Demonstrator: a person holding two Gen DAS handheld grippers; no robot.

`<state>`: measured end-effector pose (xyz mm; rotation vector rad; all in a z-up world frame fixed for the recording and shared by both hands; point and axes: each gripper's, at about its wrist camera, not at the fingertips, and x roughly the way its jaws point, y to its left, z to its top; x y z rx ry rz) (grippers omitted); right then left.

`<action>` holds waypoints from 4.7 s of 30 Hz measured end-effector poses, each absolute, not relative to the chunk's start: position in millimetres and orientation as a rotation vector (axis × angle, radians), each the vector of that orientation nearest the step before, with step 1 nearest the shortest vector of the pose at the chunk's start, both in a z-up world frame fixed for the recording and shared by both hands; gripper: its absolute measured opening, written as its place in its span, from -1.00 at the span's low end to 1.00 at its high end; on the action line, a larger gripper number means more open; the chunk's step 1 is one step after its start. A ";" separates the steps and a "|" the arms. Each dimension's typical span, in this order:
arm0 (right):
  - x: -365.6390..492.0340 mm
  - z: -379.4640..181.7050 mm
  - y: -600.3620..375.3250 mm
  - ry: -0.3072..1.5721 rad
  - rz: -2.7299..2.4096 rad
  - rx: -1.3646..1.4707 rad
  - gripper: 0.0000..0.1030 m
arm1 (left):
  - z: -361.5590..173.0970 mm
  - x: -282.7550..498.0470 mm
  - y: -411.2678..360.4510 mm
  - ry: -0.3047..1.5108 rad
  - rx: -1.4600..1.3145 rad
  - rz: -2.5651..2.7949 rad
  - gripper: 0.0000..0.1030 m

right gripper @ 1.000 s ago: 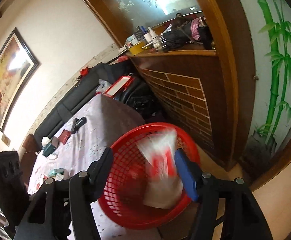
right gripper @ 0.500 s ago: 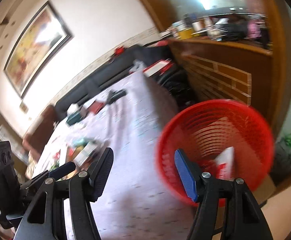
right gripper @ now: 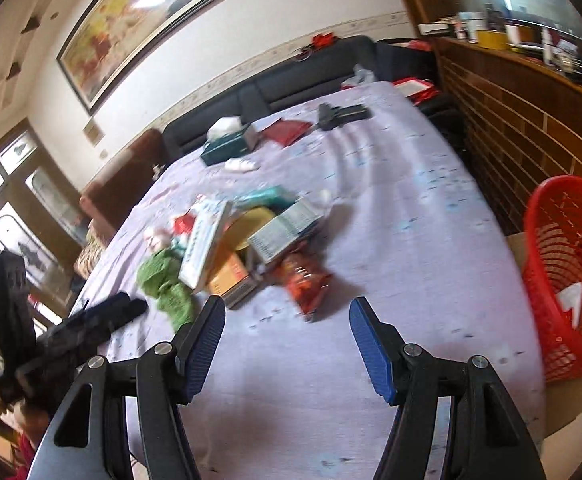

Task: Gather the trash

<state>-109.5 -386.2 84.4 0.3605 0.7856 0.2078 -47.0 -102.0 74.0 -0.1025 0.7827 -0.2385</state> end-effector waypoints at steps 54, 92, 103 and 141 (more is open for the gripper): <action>-74.1 39.3 -294.6 0.722 -0.053 -0.172 -0.45 | 34.2 -57.1 -95.5 0.681 -0.146 -0.305 0.00; -88.9 41.8 -284.0 0.665 -0.122 -0.223 -0.45 | 32.8 -58.3 -96.8 0.678 -0.141 -0.318 0.00; -88.5 41.9 -285.8 0.667 -0.119 -0.222 -0.45 | 32.7 -59.1 -98.7 0.676 -0.143 -0.321 0.00; -88.6 44.2 -294.8 0.662 -0.113 -0.193 -0.45 | 32.8 -58.3 -99.4 0.678 -0.139 -0.324 0.00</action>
